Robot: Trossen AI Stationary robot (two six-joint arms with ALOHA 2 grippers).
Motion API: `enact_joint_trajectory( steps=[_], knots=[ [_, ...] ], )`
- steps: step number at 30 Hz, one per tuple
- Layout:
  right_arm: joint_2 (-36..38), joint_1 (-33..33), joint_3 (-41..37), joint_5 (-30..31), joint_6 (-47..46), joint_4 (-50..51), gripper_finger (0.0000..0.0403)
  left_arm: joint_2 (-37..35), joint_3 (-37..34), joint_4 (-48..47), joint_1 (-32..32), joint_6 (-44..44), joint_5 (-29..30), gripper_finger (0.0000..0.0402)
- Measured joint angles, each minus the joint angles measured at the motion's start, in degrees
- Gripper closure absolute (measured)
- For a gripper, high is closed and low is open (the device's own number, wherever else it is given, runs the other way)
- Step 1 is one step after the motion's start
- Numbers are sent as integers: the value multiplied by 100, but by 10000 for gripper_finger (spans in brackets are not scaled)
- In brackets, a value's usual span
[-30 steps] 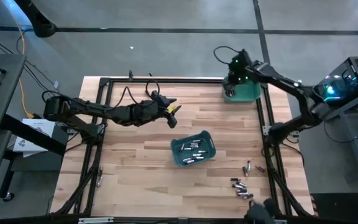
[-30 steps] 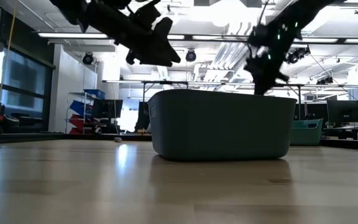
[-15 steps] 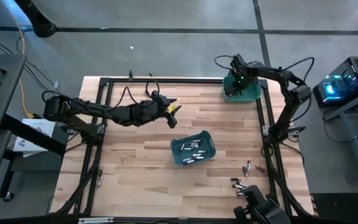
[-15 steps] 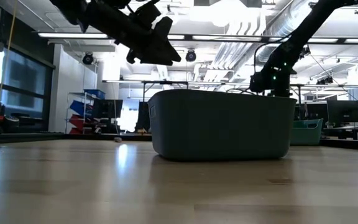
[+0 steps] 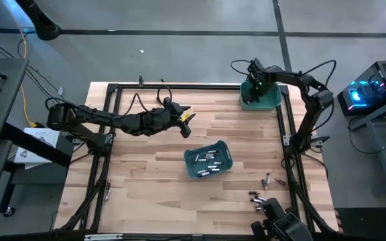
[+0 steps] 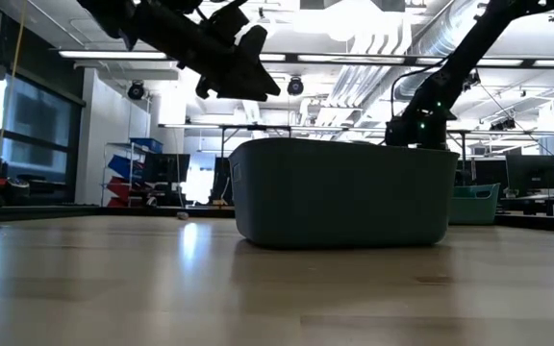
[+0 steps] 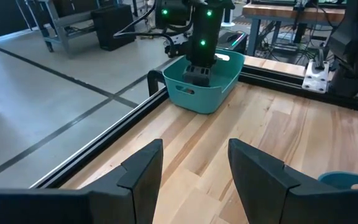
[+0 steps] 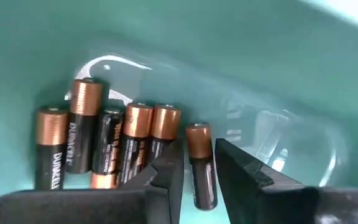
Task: Sort batteries
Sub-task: Put the black battery into the green bin
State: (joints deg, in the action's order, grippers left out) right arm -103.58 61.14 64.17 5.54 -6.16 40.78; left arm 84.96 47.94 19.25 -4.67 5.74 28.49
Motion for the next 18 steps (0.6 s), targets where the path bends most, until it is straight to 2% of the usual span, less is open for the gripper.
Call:
enact_joint_trajectory(
  steps=[4, 7, 12, 15, 18],
  knots=[
    [290, -5, 178, -2, 16, 236, 316, -56, 0, -151, 9, 43, 0, 225],
    [735, -53, 268, 1, 17, 355, 315, -309, 0, -669, 11, 690, 117, 225],
    [1782, -392, 236, -5, 101, 301, 315, -895, 2, -2896, -219, 2476, 413, 230],
    [2461, -864, 61, -22, 166, 36, 315, -950, 2, -4302, -560, 3524, 848, 231],
    [3067, -1478, -187, -22, 50, -326, 315, -771, 2, -4760, -1073, 3990, 1105, 228]
  ],
)
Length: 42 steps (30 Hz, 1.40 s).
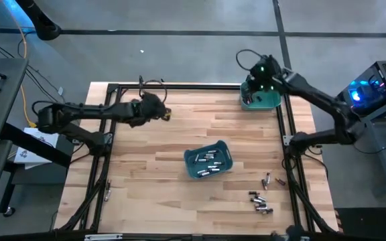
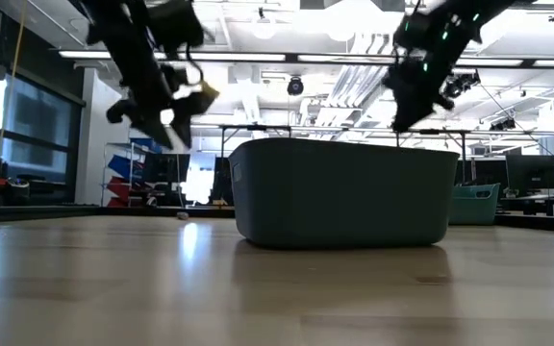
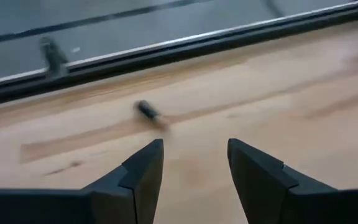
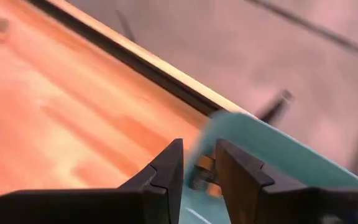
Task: Sort batteries
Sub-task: Put the black battery into the green bin
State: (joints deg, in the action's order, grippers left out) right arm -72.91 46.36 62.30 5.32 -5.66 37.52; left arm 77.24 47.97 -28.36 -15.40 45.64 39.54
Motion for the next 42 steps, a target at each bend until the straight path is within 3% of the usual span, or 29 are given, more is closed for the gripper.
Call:
enact_joint_trajectory(
  steps=[2, 5, 8, 10, 13, 15, 18, 22, 30, 35, 42],
  knots=[
    [349, -477, -230, 2, -65, -302, 314, 150, 0, 131, -406, -431, -368, 221],
    [809, -1238, -624, -18, -77, -687, 314, 376, 0, 658, -1077, -1502, -1629, 206],
    [1190, -1985, -1076, -26, -43, -1053, 314, 612, 49, 883, -1528, -3487, -2773, 196],
    [1407, -2435, -1378, -26, -102, -1360, 314, 791, 296, 483, -1614, -4879, -3107, 195],
    [1678, -2987, -1852, -22, -255, -1918, 314, 1064, 877, -452, -1552, -6627, -3021, 197],
    [1808, -3278, -2167, -22, -396, -2410, 314, 1304, 1268, -993, -1483, -7397, -2653, 197],
    [1911, -3603, -2540, -20, -598, -3068, 314, 1717, 1828, -1604, -1495, -7705, -2054, 197],
    [1908, -3947, -2854, 9, -818, -3513, 314, 2310, 2367, -2355, -1796, -8011, -1875, 191],
    [1892, -4635, -3152, 311, -1103, -3919, 314, 3179, 2439, -2188, -2198, -10560, -1835, 188],
    [1892, -4918, -3243, 674, -1131, -4131, 314, 3416, 2439, -1594, -2264, -10925, -1525, 188],
    [1892, -4981, -3243, 841, -1199, -4179, 314, 3516, 2439, -1348, -2552, -11545, -2078, 188]
  ],
)
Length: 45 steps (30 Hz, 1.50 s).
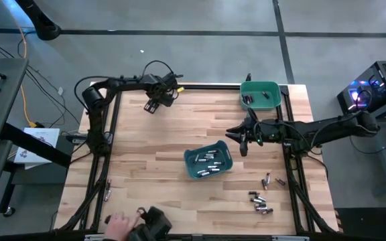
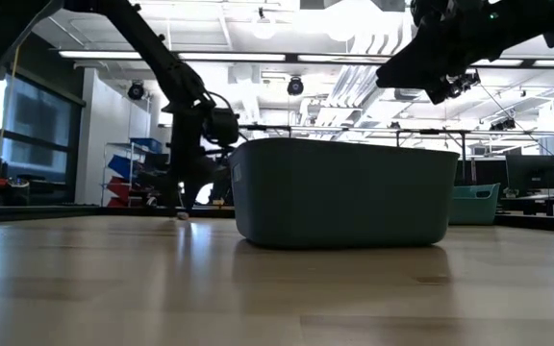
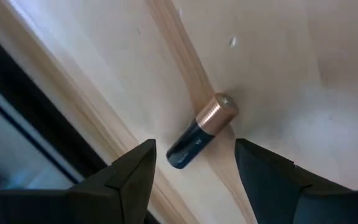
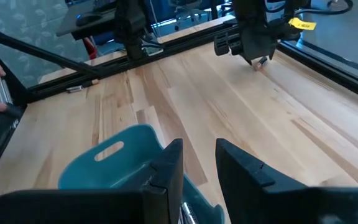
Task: Sort batteries
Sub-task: Put the black battery into the green bin
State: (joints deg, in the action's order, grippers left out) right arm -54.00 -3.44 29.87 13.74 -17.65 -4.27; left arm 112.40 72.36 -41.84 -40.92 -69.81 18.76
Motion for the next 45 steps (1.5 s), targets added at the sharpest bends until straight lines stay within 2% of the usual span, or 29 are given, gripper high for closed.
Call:
enact_joint_trajectory(
  steps=[5, 9, 15, 20, 27, 35, 38, 41, 45],
  knots=[
    [-1, 0, 0, 4, -219, 2, 314, 137, 26, -5, -208, -1, -203, 190],
    [-2, 0, 0, 4, -249, -22, 314, 232, 28, -42, -279, 171, -334, 213],
    [-2, -55, 0, 28, -308, -28, 314, 240, 11, -123, -211, 1003, -479, 295],
    [-2, -334, 0, 347, -290, -28, 314, 247, 9, -243, -71, 1766, -414, 368],
    [80, -870, 0, 385, -291, 6, 314, 131, -12, -148, 193, 2852, -292, 370],
    [365, -1299, -2, 466, -439, 728, 314, -420, -64, 1004, 267, 4508, -1746, 371],
    [296, -1405, -184, 602, -349, 553, 314, -659, -170, 1594, 290, 5076, -2276, 371],
    [237, -1469, -685, 338, 39, -274, 314, -886, -257, 2274, 496, 5454, -2820, 371],
    [185, -1424, -1382, 186, 620, -2249, 314, -1065, -291, 3087, 837, 5894, -3191, 371]
  ],
)
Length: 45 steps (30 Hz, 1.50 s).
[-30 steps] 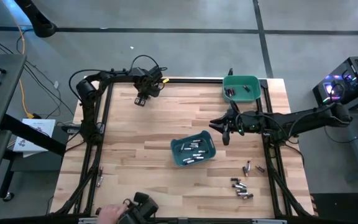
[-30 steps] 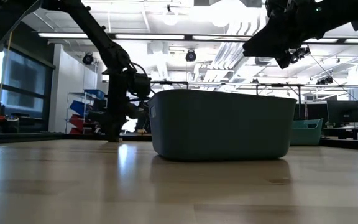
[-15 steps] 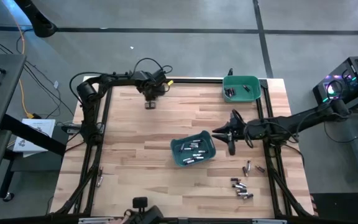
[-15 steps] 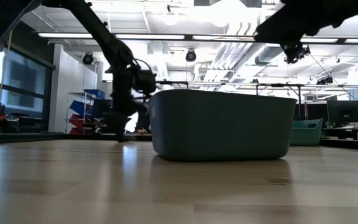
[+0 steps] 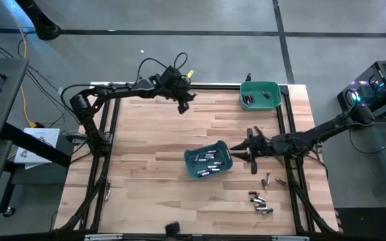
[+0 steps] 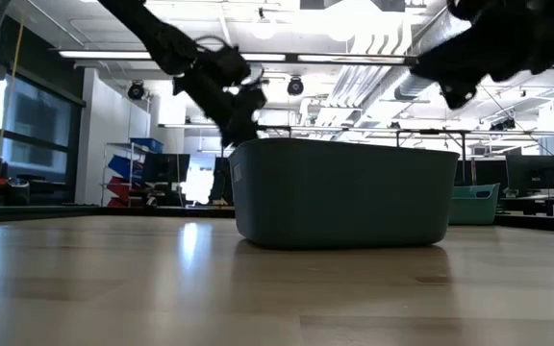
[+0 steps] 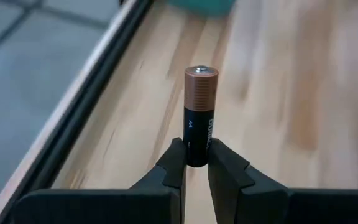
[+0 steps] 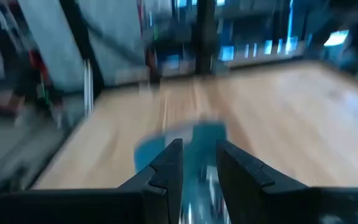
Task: Sort batteries
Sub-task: Put the black battery into the green bin
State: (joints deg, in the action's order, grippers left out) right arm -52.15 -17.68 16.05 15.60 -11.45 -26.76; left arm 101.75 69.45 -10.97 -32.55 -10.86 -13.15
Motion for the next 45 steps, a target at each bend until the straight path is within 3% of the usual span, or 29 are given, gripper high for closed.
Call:
enact_joint_trajectory(
  steps=[3, 6, 14, 17, 23, 30, 36, 45],
  knots=[
    [1, 183, -319, 39, 303, -1305, 309, -72, 0, 634, 349, 339, -274, 371],
    [12, 467, -369, 41, 747, -1921, 289, -76, 0, 1146, 704, 588, -457, 371],
    [3, 1434, 75, 91, 1398, -1875, 199, -78, 0, 2227, 1703, 1068, -368, 371],
    [-110, 1747, 202, -399, 1366, -1770, 181, -78, 0, 2580, 2012, 1057, -116, 371],
    [-567, 2039, 510, -1289, 1148, -1710, 174, -78, 2, 2865, 2379, 1003, 168, 371],
    [-1106, 2038, 972, -984, 1232, -1505, 176, -78, 2, 2894, 2480, 976, 202, 371],
    [-1172, 2030, 1146, -1021, 1140, -1186, 216, -78, 2, 2923, 2480, 976, 205, 371],
    [-896, 2030, 1156, -957, 983, -828, 372, -78, 7, 2919, 2478, 910, 422, 363]
  ],
)
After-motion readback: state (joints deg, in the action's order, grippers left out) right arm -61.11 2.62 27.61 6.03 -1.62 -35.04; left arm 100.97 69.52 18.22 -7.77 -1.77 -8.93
